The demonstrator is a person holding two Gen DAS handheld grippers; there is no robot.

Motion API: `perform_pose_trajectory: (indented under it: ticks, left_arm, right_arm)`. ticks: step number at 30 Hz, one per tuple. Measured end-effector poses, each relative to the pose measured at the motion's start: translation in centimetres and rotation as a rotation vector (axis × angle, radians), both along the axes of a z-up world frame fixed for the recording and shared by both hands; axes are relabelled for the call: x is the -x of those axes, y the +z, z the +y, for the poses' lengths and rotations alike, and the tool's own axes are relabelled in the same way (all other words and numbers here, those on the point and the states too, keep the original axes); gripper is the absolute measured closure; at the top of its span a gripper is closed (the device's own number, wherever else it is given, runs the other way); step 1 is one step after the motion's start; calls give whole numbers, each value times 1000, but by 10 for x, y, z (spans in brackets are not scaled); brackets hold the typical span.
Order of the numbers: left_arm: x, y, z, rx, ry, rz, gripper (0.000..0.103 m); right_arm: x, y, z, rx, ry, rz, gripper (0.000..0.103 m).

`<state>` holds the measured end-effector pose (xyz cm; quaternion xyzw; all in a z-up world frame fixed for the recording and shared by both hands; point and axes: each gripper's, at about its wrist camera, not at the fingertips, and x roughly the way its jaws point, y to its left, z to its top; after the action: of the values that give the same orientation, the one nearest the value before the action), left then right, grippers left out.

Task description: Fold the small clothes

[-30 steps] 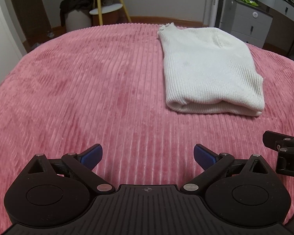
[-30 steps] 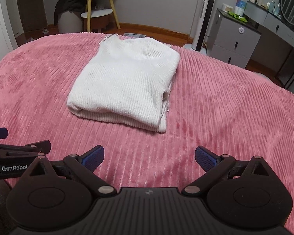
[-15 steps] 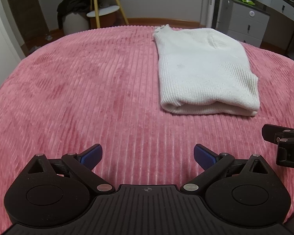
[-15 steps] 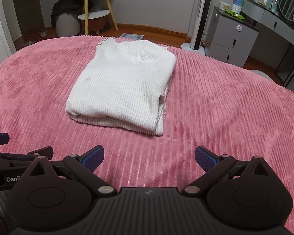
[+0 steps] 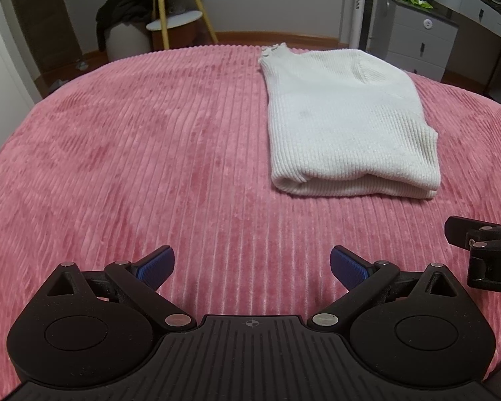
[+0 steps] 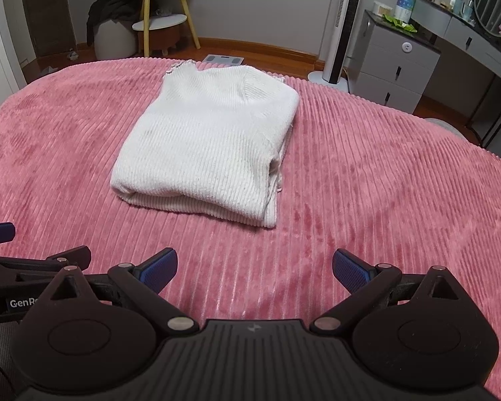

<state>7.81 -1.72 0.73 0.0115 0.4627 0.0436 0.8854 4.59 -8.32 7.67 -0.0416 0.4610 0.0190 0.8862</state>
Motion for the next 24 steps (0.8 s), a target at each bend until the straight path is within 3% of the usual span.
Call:
perform_pose_trajectory:
  ticks: [24]
  left_arm:
    - [1, 3, -1, 3, -10, -10, 1]
  right_arm:
    - [3, 1, 2, -3, -4, -1, 4]
